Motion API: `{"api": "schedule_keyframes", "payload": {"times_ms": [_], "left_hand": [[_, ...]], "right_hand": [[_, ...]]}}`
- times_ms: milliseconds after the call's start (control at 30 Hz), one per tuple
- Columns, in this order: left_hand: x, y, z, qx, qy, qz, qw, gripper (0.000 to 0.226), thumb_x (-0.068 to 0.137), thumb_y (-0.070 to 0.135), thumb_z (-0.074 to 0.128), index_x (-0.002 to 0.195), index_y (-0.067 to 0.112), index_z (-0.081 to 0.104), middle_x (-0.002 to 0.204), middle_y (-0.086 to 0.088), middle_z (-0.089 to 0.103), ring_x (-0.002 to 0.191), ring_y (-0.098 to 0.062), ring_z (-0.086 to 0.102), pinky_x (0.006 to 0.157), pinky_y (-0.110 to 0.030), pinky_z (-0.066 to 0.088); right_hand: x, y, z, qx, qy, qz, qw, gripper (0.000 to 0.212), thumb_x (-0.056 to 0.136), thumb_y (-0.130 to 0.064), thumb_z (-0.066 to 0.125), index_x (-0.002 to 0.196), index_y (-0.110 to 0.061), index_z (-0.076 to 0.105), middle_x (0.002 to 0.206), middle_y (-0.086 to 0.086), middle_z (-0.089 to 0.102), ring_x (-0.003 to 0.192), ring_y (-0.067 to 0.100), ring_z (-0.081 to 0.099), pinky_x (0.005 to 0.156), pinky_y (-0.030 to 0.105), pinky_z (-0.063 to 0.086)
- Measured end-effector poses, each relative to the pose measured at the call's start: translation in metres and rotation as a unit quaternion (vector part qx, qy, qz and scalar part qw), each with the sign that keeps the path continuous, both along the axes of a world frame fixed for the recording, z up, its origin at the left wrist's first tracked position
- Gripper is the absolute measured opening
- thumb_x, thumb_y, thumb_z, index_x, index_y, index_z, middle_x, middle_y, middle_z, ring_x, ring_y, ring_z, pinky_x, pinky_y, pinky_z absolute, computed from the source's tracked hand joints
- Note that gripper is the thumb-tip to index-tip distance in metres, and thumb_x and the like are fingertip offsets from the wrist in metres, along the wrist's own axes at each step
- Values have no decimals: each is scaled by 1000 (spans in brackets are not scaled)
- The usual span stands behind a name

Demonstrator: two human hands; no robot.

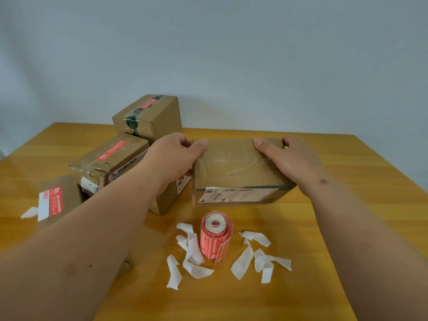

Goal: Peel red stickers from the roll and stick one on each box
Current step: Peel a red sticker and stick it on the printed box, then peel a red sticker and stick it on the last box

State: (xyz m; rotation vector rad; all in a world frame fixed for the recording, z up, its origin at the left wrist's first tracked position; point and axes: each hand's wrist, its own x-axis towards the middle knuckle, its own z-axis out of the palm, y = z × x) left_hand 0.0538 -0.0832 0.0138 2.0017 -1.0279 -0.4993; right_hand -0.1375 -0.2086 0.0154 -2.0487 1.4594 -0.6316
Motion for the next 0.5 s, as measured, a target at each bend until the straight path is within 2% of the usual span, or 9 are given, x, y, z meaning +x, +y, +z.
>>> {"api": "schedule_keyframes", "payload": {"times_ms": [33,100,200,267,333,400,433,500], "left_hand": [[-1,1,-1,3,1,-5,1000,36,92,54,54,96,20,63,83,-1,69,69,-15,66,66,-33,59],[-3,2,-4,8,7,-12,1000,36,93,51,54,95,17,64,82,-3,70,67,-16,68,62,-31,59],[-4,2,-9,19,-7,-6,1000,30,95,47,53,91,19,63,80,-5,69,67,-18,68,65,-36,61],[0,2,-13,50,-56,7,997,27,97,45,50,97,21,61,84,-3,68,70,-19,68,71,-39,61],[3,3,-16,74,-111,20,991,30,97,44,49,116,22,57,102,-3,67,83,-19,66,79,-39,58],[2,7,-18,71,-157,31,984,41,96,41,52,132,22,48,130,-5,54,105,-22,58,88,-36,51],[0,12,-18,53,-182,34,981,42,95,39,54,133,23,47,134,-4,48,112,-22,53,91,-34,48],[-10,23,-16,-8,-220,13,975,32,93,36,57,122,26,54,121,3,51,106,-15,53,85,-27,44]], "right_hand": [[-1,-1,2,-3,3,-2,1000,77,78,-73,50,128,-14,50,110,-1,53,93,20,50,78,37,43],[-3,-3,1,-1,20,-1,1000,78,75,-77,48,119,-13,55,110,0,60,93,22,57,75,37,45],[1,-2,-4,27,56,-6,998,72,75,-78,46,111,-16,57,106,3,63,91,24,60,75,40,50],[7,0,-10,43,86,2,995,68,82,-71,45,120,-16,53,113,5,61,95,25,58,81,41,50],[12,4,-16,41,106,15,993,62,90,-60,44,132,-15,45,127,7,55,107,27,56,82,37,46],[15,7,-20,11,112,21,993,58,92,-51,46,140,-20,37,139,5,47,121,28,50,89,37,43],[14,9,-21,-22,116,19,993,56,91,-49,49,141,-25,37,141,3,44,125,27,46,95,41,41],[13,20,-20,-100,94,28,990,45,90,-41,54,132,-31,45,135,-3,45,126,23,43,103,46,36]]}}
